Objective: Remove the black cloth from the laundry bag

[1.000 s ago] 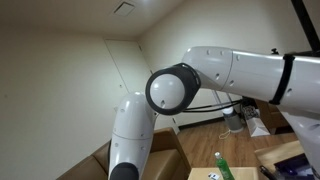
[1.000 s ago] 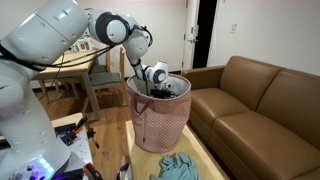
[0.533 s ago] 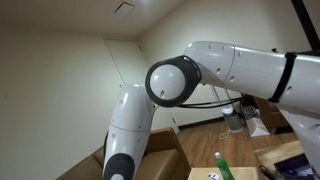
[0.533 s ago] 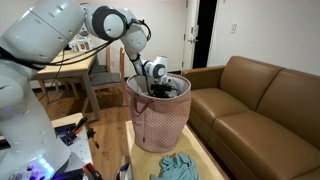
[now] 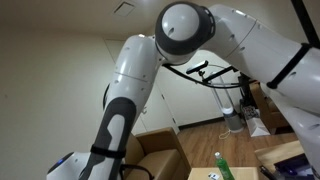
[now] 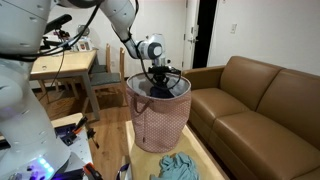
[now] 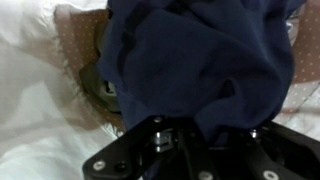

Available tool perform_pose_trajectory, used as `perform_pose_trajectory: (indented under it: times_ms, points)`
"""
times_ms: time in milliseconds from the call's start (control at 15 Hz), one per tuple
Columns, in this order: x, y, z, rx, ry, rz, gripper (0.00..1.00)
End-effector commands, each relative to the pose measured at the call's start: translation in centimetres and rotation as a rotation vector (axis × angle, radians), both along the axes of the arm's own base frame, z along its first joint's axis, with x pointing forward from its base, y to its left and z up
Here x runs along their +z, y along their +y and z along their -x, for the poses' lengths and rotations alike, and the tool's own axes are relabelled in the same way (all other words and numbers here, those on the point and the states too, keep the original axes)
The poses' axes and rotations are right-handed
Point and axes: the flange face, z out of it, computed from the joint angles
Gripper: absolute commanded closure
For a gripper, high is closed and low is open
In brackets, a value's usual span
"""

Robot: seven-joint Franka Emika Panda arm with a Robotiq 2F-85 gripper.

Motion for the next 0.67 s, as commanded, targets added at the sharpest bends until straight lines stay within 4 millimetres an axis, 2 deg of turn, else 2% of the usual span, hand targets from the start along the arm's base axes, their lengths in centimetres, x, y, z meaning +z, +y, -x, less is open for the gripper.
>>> perform_pose_trajectory:
  times_ms: [0, 67, 200, 267, 400, 600]
  points:
    - [4.1, -2.4, 4.1, 0.002, -0.028, 0.023, 0.91]
    - [2.7, -1.1, 1.7, -0.007, -0.018, 0.009, 0.83]
    - [3.9, -1.9, 3.1, -0.012, -0.02, 0.017, 0.83]
    - [4.0, -2.1, 3.5, -0.013, -0.019, 0.019, 0.91]
    - [5.0, -1.8, 3.4, -0.027, -0.034, 0.039, 0.91]
    - [11.2, -2.9, 5.2, -0.101, -0.15, 0.034, 0.92]
